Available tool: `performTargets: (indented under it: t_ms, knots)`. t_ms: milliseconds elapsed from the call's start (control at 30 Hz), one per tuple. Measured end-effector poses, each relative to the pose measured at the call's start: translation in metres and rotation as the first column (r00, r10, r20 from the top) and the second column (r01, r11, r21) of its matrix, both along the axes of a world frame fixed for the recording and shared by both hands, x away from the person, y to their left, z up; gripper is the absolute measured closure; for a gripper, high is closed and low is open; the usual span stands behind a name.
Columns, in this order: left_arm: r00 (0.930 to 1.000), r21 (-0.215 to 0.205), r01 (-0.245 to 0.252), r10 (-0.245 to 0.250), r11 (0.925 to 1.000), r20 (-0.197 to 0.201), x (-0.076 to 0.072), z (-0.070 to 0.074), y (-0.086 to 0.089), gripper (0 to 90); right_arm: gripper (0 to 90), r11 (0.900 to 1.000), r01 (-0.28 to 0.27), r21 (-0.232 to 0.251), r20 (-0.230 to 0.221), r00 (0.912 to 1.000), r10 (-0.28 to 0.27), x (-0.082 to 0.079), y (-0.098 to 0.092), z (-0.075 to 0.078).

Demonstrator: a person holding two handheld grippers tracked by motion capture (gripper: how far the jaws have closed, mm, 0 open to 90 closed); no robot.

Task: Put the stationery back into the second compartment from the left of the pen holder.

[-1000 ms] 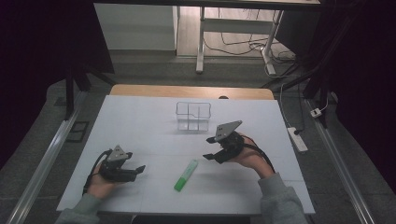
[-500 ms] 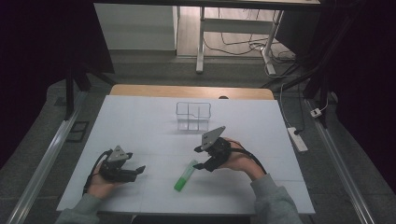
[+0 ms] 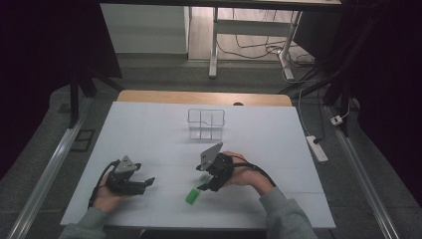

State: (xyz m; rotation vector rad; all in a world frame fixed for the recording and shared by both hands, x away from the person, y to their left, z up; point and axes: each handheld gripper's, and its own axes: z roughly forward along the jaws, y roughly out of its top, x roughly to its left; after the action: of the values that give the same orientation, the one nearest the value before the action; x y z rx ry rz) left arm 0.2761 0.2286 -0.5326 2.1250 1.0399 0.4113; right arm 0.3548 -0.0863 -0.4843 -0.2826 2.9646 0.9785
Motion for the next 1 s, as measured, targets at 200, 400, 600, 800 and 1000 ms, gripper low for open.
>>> performTargets:
  t_ms: [200, 400, 600, 800, 1000]
  knots:
    - [1.0000, 0.000, 0.002, -0.002, 1.0000, -0.002, 0.000, 0.000, 0.000, 23.6, 31.7, 0.998, -0.051, -0.032, -0.002, 0.9987, 0.051, -0.004, 0.009, -0.003]
    - [1.0000, 0.002, 0.002, -0.002, 1.0000, -0.003, 0.000, -0.001, 0.000, 23.6, 29.2, 0.989, -0.115, -0.087, 0.010, 0.9931, 0.117, -0.012, 0.019, -0.010]
    - [1.0000, 0.005, 0.001, 0.000, 1.0000, -0.005, -0.001, -0.001, 0.000, 23.6, 28.3, 0.978, -0.162, -0.134, 0.025, 0.9857, 0.167, -0.017, 0.026, -0.017]
    - [1.0000, 0.006, -0.001, 0.001, 1.0000, -0.005, -0.001, -0.001, 0.001, 23.6, 30.0, 0.968, -0.197, -0.156, 0.029, 0.9786, 0.203, -0.018, 0.032, -0.019]
    - [1.0000, 0.008, 0.001, -0.001, 1.0000, -0.008, -0.002, -0.001, 0.001, 23.6, 34.7, 0.952, -0.234, -0.197, 0.037, 0.9686, 0.246, -0.018, 0.037, -0.025]
